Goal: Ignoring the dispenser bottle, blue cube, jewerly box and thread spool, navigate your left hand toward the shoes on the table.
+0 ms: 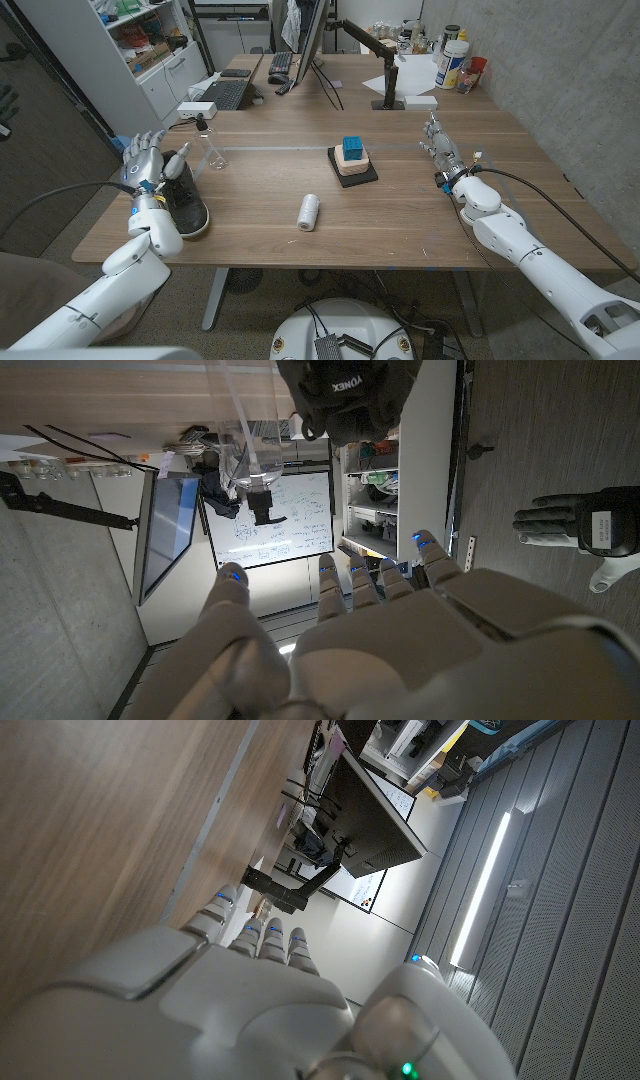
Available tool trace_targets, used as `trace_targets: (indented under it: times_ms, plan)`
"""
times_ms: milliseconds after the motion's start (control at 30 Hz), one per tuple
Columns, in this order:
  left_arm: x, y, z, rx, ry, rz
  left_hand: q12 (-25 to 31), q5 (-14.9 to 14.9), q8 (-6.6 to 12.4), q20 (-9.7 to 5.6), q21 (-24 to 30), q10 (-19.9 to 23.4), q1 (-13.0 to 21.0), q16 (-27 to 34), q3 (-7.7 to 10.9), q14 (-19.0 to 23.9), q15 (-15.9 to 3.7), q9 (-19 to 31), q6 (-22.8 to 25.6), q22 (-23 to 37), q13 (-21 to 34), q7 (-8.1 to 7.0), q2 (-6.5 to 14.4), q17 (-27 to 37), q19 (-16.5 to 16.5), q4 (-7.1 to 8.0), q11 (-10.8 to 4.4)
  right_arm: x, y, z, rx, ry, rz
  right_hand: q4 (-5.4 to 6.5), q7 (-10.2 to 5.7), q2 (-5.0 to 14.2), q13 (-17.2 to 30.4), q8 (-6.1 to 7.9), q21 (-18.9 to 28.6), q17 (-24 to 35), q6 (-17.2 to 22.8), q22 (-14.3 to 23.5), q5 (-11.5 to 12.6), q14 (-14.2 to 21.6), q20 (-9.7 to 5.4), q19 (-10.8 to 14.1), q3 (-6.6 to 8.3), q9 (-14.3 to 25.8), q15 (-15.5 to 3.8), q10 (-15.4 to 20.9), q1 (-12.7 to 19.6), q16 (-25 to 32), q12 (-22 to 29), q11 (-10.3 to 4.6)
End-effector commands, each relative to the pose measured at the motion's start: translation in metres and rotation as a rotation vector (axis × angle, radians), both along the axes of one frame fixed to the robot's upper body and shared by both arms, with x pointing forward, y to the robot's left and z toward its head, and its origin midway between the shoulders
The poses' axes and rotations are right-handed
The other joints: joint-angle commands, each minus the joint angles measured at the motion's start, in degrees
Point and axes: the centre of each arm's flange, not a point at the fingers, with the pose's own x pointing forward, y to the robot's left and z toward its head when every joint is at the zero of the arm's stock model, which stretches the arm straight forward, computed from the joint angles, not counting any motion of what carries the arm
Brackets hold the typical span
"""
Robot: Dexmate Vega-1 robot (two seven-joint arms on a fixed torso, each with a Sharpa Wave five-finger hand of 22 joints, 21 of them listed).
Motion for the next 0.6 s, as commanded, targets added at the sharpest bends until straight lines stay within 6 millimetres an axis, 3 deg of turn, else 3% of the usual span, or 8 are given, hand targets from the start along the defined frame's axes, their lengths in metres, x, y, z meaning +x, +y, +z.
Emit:
trace_targets:
  times_ms: [33, 600]
  plan:
    - [0.0038, -0.0011, -0.0016, -0.006, 0.026, 0.000, 0.0, 0.0, -0.04, 0.21, 0.0, -0.2, 0.8, -0.1, 0.32, -0.4, 0.32, 0.2, -0.2, 0.2, 0.3, -0.07, -0.1, 0.2, -0.2, 0.01, 0.19, 0.0023, 0.0007, 0.0005, -0.008, 0.009, 0.004, 0.19, -0.44, 0.14, 0.2, 0.29, 0.3, 0.1, -0.1, 0.2, -0.1, -0.4, 0.01, 0.1, -0.33, 0.3, -0.08, -0.4, -0.4, 0.3, 0.2, 0.11]
    - [0.0092, 0.0013, -0.0065, -0.010, 0.048, 0.004, -0.1, -0.1, -0.01, 0.17, 0.0, -0.3, 0.9, 0.0, 0.38, -0.4, 0.34, 0.2, -0.1, 0.2, 0.3, 0.04, 0.0, 0.2, -0.1, 0.03, 0.21, 0.0030, 0.0013, 0.0004, -0.011, 0.012, 0.004, 0.17, -0.48, 0.24, 0.2, 0.29, 0.3, 0.1, -0.2, 0.2, 0.0, -0.3, 0.06, 0.1, -0.41, 0.3, -0.13, -0.4, -0.4, 0.3, 0.2, 0.14]
